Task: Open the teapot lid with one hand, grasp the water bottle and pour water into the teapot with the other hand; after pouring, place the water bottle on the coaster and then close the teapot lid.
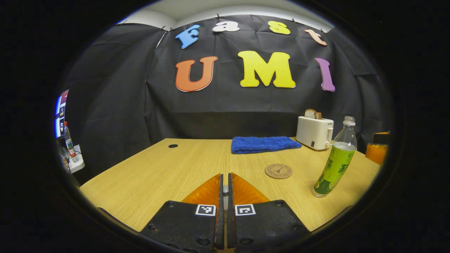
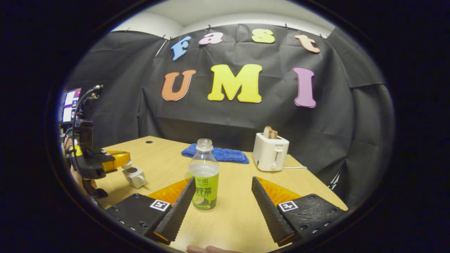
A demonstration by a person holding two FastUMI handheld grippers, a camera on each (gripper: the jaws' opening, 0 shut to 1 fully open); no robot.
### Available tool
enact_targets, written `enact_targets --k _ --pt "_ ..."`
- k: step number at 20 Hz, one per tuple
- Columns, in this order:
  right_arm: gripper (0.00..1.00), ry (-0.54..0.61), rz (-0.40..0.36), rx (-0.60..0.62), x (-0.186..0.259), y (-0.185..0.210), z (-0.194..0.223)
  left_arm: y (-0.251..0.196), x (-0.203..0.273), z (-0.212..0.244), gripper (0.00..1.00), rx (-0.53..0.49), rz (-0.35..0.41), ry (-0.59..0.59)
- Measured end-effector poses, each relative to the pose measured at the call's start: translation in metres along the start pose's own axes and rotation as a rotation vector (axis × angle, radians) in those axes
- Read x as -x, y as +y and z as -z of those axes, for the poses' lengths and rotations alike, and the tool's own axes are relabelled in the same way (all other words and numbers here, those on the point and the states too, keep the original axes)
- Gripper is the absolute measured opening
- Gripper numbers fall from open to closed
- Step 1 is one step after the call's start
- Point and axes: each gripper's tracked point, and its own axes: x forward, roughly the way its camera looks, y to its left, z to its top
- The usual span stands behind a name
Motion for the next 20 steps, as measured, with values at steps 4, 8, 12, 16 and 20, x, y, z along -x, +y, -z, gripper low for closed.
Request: enact_targets --k 4,8,12,16,20 --pt "0.95 0.012 -0.041 -0.036 -0.01 0.013 0.012 0.005 0.022 -0.025 0.06 -0.048 -0.003 -0.037" --pt "0.95 0.025 -0.07 -0.055 -0.026 0.027 0.03 -0.003 0.048 -0.049 0.06 -0.006 0.051 -0.055" --pt "0.96 0.036 -0.121 -0.1 -0.044 0.041 0.044 -0.002 0.072 -0.068 0.06 0.016 0.087 -0.074" --pt "0.96 0.015 -0.095 -0.1 -0.062 0.04 0.042 0.004 0.085 -0.072 0.04 0.035 0.098 -0.072" --pt "0.95 0.02 -0.072 -0.086 -0.077 0.042 0.043 0.01 0.09 -0.067 0.03 0.039 0.117 -0.041"
